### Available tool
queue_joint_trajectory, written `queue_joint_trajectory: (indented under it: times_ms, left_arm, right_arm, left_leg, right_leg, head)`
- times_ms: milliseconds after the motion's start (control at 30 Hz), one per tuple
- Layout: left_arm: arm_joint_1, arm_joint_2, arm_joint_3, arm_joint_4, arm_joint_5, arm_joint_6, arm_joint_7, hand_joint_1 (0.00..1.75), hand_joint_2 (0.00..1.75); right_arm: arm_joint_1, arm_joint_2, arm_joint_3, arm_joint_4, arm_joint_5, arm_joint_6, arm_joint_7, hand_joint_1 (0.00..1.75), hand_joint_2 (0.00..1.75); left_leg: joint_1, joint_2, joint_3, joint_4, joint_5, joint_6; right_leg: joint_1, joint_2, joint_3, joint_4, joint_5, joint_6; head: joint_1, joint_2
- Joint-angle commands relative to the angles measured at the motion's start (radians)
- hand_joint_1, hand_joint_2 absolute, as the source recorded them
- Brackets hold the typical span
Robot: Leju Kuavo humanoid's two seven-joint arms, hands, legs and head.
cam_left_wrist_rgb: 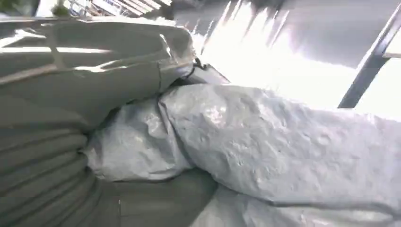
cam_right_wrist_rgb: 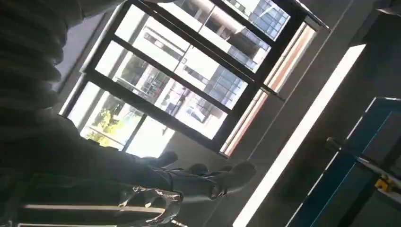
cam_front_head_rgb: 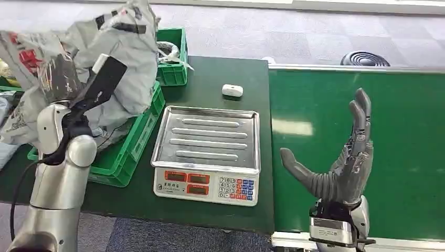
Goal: Moved the parcel from conveyor to table for the left to box.
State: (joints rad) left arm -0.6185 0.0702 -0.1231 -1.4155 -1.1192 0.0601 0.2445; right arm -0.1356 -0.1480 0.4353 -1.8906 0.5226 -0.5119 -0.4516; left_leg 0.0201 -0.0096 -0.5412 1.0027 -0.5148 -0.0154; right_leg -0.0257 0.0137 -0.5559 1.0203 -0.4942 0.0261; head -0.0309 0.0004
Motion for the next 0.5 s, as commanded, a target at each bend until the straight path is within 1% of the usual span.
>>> queue_joint_trajectory:
  times_ms: [33,67,100,133,200,233,267,300,333,367,400,433,467,500]
  left_arm:
    - [0.013,0.106,0.121,0.527,0.016,-0.206,-0.012,1.75,1.75]
    - [0.021,0.111,0.121,0.542,0.032,-0.246,-0.03,1.75,1.75]
    - [0.033,0.117,0.125,0.541,0.034,-0.246,-0.034,1.75,1.75]
    - [0.044,0.123,0.123,0.539,0.032,-0.248,-0.037,1.71,1.75]
    - [0.055,0.137,0.108,0.528,-0.006,-0.229,-0.009,1.69,1.75]
    - [0.062,0.14,0.116,0.511,-0.011,-0.217,-0.001,1.52,1.75]
    - [0.071,0.137,0.13,0.492,-0.018,-0.19,0.011,1.27,1.75]
    - [0.067,0.133,0.136,0.487,-0.019,-0.183,0.013,1.27,1.75]
    - [0.081,0.12,0.16,0.452,-0.027,-0.107,0.027,0.0,1.75]
    - [0.091,0.105,0.186,0.415,-0.017,-0.048,0.026,0.0,1.75]
    - [0.089,0.103,0.185,0.408,-0.018,-0.051,0.025,0.0,1.75]
    - [0.103,0.077,0.221,0.355,0.012,0.046,0.009,0.0,1.75]
    - [0.113,0.059,0.238,0.313,0.03,0.133,-0.012,0.0,1.75]
    - [0.119,0.054,0.235,0.283,0.036,0.146,-0.013,0.0,1.75]
  right_arm:
    - [-0.168,0.033,0.058,0.17,-0.024,0.044,0.051,0.0,1.75]
    - [-0.162,0.032,0.057,0.172,-0.022,0.042,0.052,0.0,1.75]
    - [-0.152,0.029,0.058,0.175,-0.022,0.04,0.051,0.0,1.75]
    - [-0.146,0.026,0.059,0.174,-0.025,0.038,0.048,0.0,1.75]
    - [-0.146,0.022,0.061,0.178,-0.025,0.033,0.047,0.0,1.75]
    - [-0.146,0.021,0.061,0.174,-0.023,0.029,0.047,0.0,1.75]
    - [-0.137,0.017,0.06,0.169,-0.022,0.023,0.046,0.0,1.75]
    - [-0.138,0.014,0.059,0.166,-0.025,0.021,0.048,0.0,1.75]
    - [-0.121,0.011,0.054,0.156,-0.026,0.016,0.05,0.0,1.75]
    - [-0.103,0.003,0.048,0.141,-0.025,0.01,0.051,0.0,1.75]
    - [-0.097,0.0,0.047,0.138,-0.025,0.009,0.051,0.0,1.75]
    - [-0.079,-0.005,0.042,0.124,-0.021,0.002,0.049,0.0,1.75]
    - [-0.056,-0.01,0.035,0.112,-0.017,-0.005,0.046,0.0,1.75]
    - [-0.038,-0.015,0.032,0.101,-0.013,-0.009,0.041,0.0,1.75]
  left_leg:
    - [-0.001,0.007,0.005,-0.005,0.002,0.001]
    - [-0.001,0.006,0.004,-0.003,0.001,0.0]
    - [-0.001,0.005,0.004,-0.003,0.001,0.0]
    - [-0.001,0.006,0.004,-0.005,0.002,0.001]
    - [0.0,0.005,0.003,-0.002,0.0,0.0]
    - [-0.001,0.007,0.004,-0.004,0.001,0.001]
    - [-0.001,0.008,0.004,-0.006,0.002,0.001]
    - [0.0,0.006,0.003,-0.002,0.0,0.0]
    - [-0.001,0.007,0.003,-0.004,0.001,0.001]
    - [0.0,0.007,0.002,-0.003,0.001,0.0]
    - [0.0,0.004,0.002,-0.002,0.0,0.0]
    - [0.0,0.005,0.003,-0.007,0.003,0.001]
    - [0.0,0.004,0.001,-0.002,0.001,0.0]
    - [0.0,0.003,0.001,-0.003,0.002,0.001]
  right_leg:
    - [-0.001,0.005,0.001,-0.003,0.003,-0.003]
    - [0.0,0.005,0.001,-0.002,0.002,-0.002]
    - [0.0,0.004,0.001,-0.001,0.001,-0.002]
    - [0.0,0.004,0.001,-0.003,0.003,-0.003]
    - [0.0,0.003,0.001,-0.001,0.001,-0.001]
    - [0.0,0.005,0.001,-0.003,0.002,-0.002]
    - [0.0,0.006,0.001,-0.004,0.003,-0.003]
    - [0.0,0.004,0.0,-0.001,0.001,-0.001]
    - [0.0,0.005,0.0,-0.003,0.002,-0.002]
    - [0.0,0.005,0.0,-0.002,0.002,-0.002]
    - [0.0,0.003,0.001,-0.001,0.001,-0.001]
    - [0.001,0.002,0.001,-0.005,0.004,-0.004]
    - [0.001,0.002,0.0,-0.001,0.001,-0.002]
    - [0.001,0.001,0.0,-0.003,0.002,-0.003]
  head:
    - [0.0,0.0]
    - [0.0,0.0]
    - [0.0,0.0]
    - [0.0,0.0]
    - [0.0,0.0]
    - [0.0,0.0]
    - [0.0,0.0]
    - [0.0,0.0]
    - [0.0,0.0]
    - [0.0,0.0]
    - [0.0,0.0]
    - [0.0,0.0]
    - [0.0,0.0]
    - [0.0,0.0]
